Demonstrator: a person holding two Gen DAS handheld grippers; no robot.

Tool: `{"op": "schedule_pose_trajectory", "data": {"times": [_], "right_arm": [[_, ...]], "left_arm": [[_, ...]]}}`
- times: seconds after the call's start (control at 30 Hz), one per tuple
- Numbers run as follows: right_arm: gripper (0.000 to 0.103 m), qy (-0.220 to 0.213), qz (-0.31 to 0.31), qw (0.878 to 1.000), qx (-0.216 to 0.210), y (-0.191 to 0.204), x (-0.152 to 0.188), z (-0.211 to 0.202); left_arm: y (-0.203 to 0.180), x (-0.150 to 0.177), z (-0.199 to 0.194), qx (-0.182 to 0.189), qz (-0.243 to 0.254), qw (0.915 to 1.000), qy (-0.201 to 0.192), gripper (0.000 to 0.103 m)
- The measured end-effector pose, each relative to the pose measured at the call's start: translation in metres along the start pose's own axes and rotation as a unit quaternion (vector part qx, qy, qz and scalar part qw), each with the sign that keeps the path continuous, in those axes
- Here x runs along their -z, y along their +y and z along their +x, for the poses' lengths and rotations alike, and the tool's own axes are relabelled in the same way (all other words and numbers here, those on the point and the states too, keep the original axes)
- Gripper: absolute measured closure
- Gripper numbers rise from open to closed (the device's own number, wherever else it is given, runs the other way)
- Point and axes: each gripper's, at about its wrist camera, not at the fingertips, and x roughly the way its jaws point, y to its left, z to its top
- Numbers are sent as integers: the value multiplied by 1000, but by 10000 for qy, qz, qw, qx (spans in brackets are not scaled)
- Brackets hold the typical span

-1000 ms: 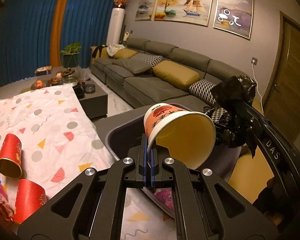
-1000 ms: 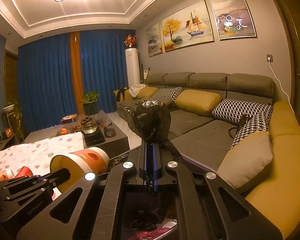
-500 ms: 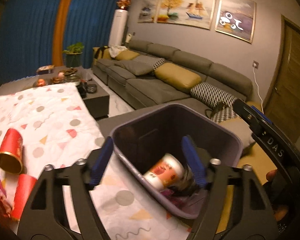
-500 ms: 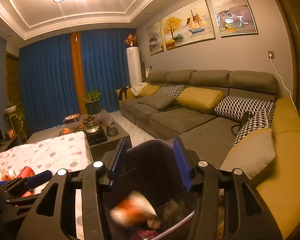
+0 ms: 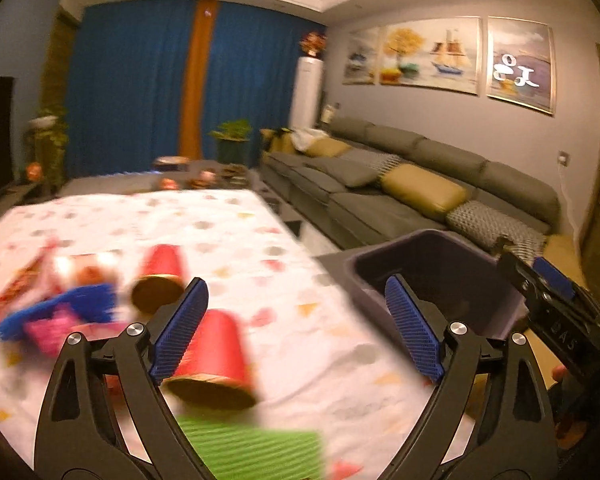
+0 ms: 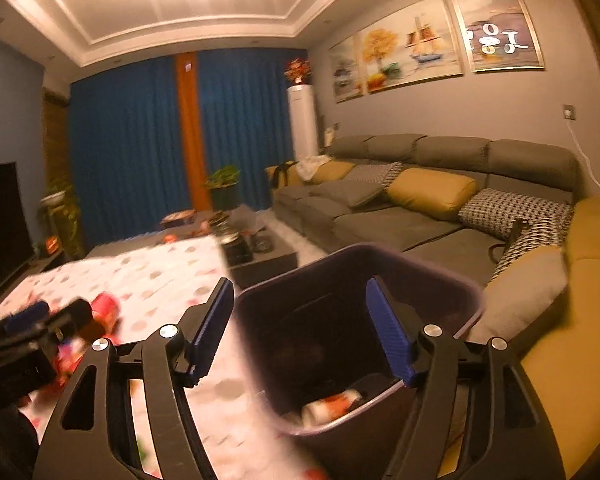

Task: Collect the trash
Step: 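Move both open grippers back toward the trash on the table, then grasp a red paper cup with the right gripper while the left grasps the red-and-white snack wrapper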

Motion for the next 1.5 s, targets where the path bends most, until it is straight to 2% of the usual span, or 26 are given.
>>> {"op": "schedule_pose_trajectory", "data": {"times": [0.27, 0.47, 0.6, 0.73, 0.87, 1.07, 1.17, 1.23, 1.47, 1.5], "right_arm": [[35, 384, -119, 9978, -532, 46, 30, -10], [35, 586, -290, 9942, -850, 81, 45, -21], [35, 648, -464, 9926, -915, 104, 51, -24], [35, 790, -595, 9908, -925, 119, 56, -17], [35, 898, -694, 9896, -887, 127, 63, -10], [35, 1178, -890, 9854, -843, 134, 67, 6], [35, 1347, -1069, 9812, -876, 141, 69, 16], [38, 1438, -1207, 9782, -889, 146, 70, 23], [52, 1720, -1589, 9679, -910, 165, 75, 49], [57, 1727, -1629, 9673, -893, 166, 75, 50]], "left_arm": [[71, 25, -59, -659, -238, 9975, -25, 14], [109, 37, -79, -1112, -365, 9931, 52, 14], [136, 42, -88, -1244, -534, 9907, 101, 14], [145, 45, -84, -1130, -602, 9915, 240, 14], [142, 44, -60, -870, -571, 9932, 529, 17], [136, 38, -15, -670, -472, 9923, 930, 27], [136, 37, 4, -650, -452, 9900, 1164, 41], [136, 39, 11, -610, -473, 9889, 1266, 54], [143, 42, 14, -522, -615, 9885, 1281, 65], [144, 43, 13, -516, -629, 9885, 1276, 66]]}}
